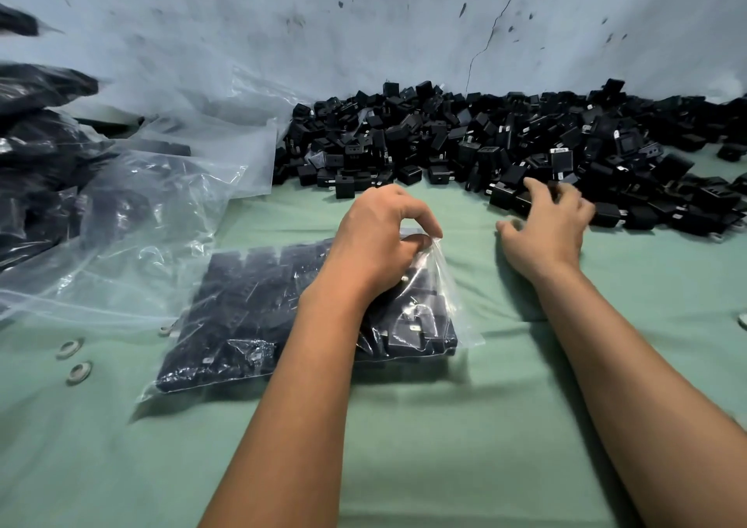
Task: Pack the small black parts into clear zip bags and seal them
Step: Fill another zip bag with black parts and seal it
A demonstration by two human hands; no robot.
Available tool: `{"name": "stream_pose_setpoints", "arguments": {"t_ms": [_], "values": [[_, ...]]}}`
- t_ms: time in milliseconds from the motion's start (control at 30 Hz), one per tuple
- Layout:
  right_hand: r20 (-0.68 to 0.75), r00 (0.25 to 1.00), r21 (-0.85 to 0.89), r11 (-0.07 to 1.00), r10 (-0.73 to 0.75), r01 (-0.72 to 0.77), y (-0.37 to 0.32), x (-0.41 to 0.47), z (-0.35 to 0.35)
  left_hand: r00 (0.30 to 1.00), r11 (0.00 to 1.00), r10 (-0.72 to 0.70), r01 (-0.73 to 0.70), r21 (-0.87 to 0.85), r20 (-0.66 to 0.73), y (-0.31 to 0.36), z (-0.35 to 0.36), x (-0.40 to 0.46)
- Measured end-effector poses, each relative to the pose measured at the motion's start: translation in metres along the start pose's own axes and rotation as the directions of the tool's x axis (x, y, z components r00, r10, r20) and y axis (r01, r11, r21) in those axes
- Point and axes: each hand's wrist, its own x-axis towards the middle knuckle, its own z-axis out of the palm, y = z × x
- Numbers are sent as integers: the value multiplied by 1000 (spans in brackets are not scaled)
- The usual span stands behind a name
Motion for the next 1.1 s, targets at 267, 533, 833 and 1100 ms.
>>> {"name": "stream_pose_setpoints", "arguments": {"t_ms": [267,533,833,1100], "values": [[-7,990,158,978,-139,139,2,-3,4,1000,999,1,-2,-32,-10,2,-2,-1],[373,774,807,590,-512,2,-15,-24,-2,999,999,-2,-1,-52,-47,2,-10,-1],[546,611,801,571,-573,-179,-21,-29,-5,997,995,-23,16,-101,-68,-1,-17,-2],[485,681,764,645,-548,-26,-25,-30,-7,923,963,-227,166,-211,-309,-16,-35,2]]}}
